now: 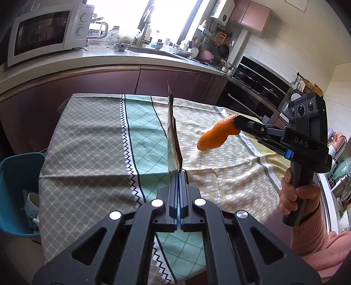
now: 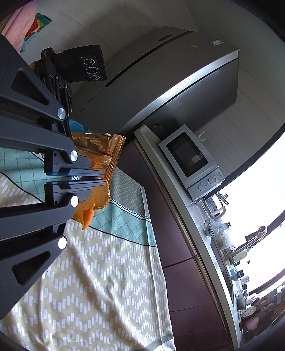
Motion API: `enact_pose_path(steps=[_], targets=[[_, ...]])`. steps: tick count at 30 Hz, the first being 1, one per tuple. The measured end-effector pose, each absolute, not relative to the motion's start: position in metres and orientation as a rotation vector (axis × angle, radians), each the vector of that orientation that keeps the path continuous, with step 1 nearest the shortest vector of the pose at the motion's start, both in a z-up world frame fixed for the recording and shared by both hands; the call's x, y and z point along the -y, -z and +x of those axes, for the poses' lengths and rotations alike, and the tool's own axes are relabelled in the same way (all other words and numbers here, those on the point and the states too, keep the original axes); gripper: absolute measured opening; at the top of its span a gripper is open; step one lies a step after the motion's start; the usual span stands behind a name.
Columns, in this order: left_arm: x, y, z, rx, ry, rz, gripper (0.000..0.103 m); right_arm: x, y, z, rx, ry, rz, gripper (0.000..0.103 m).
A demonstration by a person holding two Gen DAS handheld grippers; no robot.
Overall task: Collect trash
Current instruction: 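Carry the gold packet and orange peel toward the teal bin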
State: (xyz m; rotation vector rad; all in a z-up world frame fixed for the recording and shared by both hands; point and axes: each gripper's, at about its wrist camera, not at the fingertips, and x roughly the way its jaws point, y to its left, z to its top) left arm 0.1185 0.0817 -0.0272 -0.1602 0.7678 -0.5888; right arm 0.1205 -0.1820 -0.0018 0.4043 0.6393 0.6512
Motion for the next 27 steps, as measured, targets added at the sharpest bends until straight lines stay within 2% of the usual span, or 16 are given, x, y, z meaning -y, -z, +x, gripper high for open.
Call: enact_pose_path(steps=[27], targets=[[-0.175, 0.016, 0.095, -0.716, 0.450, -0.225, 0.001, 0.083, -0.003, 0.126, -0.686, -0.854, 0.343, 0.002]])
